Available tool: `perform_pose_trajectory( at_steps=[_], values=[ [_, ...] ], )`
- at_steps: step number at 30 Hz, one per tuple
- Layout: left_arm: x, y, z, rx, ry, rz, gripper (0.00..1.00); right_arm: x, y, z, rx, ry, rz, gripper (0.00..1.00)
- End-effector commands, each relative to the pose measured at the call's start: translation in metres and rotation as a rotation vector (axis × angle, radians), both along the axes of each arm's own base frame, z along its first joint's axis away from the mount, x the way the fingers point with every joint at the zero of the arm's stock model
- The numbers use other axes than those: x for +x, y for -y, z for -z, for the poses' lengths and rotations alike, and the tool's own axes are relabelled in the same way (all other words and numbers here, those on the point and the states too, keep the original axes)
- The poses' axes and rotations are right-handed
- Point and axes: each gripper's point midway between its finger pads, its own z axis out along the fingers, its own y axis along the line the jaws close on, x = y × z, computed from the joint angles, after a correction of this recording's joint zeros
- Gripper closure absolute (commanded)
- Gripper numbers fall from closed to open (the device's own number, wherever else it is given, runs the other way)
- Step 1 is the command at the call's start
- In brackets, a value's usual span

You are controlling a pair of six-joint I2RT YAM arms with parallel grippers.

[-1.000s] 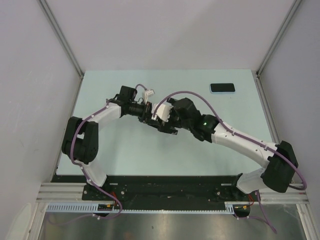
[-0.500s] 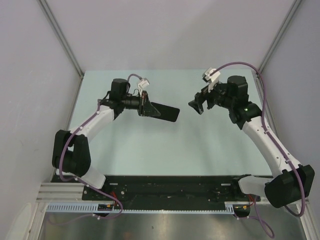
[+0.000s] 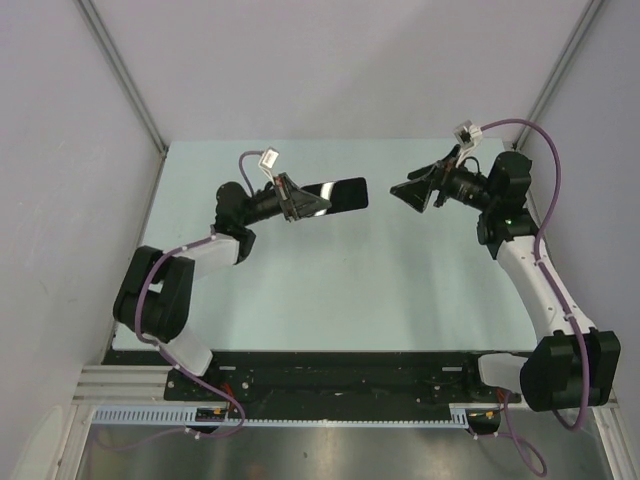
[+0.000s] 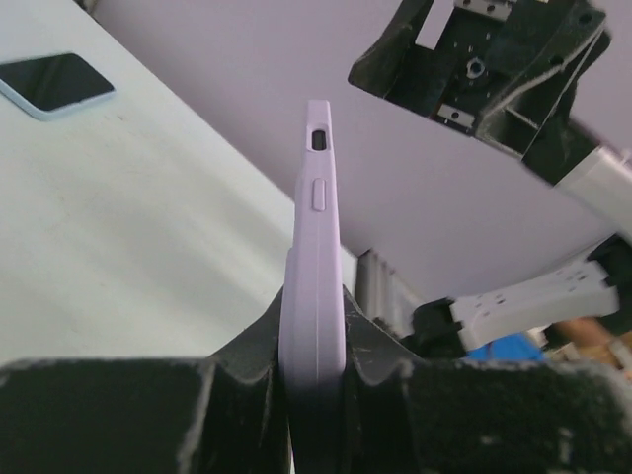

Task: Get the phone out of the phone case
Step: Pick up the phone at the center of the board.

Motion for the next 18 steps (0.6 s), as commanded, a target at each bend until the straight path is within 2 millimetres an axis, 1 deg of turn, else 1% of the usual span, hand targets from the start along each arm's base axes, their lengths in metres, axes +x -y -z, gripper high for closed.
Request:
perform_pose_trajectory(
  at_steps=[1,5,6,8,9,10,13,18],
  values=[
    [-0.031,-0.009,-0.066,-0.319,0.105,0.046,1.0,-0.009,-0.013,-0.031,0.138,0.043,-0.073,0.02],
    [-0.044,0.001,-0.059,-0.312,0.122,0.07,1.0,-0.007,-0.029,-0.028,0.171,0.04,-0.114,0.07],
    [-0.047,0.003,-0.058,-0.311,0.122,0.076,1.0,-0.003,-0.033,-0.021,0.163,0.034,-0.118,0.07],
    [-0.054,0.01,-0.054,-0.304,0.115,0.105,1.0,0.0,-0.039,-0.015,0.16,0.021,-0.118,0.08],
    [-0.057,0.013,-0.052,-0.297,0.12,0.12,1.0,0.006,-0.041,-0.006,0.157,0.005,-0.122,0.08],
    [-0.059,0.014,-0.051,-0.291,0.132,0.132,1.0,0.006,-0.045,-0.004,0.159,-0.004,-0.135,0.09],
    [-0.067,0.019,-0.051,-0.289,0.151,0.155,1.0,0.008,-0.046,0.004,0.162,-0.024,-0.162,0.12],
    [-0.071,0.02,-0.054,-0.292,0.178,0.159,1.0,0.004,-0.041,0.003,0.159,-0.035,-0.178,0.15]
  ],
)
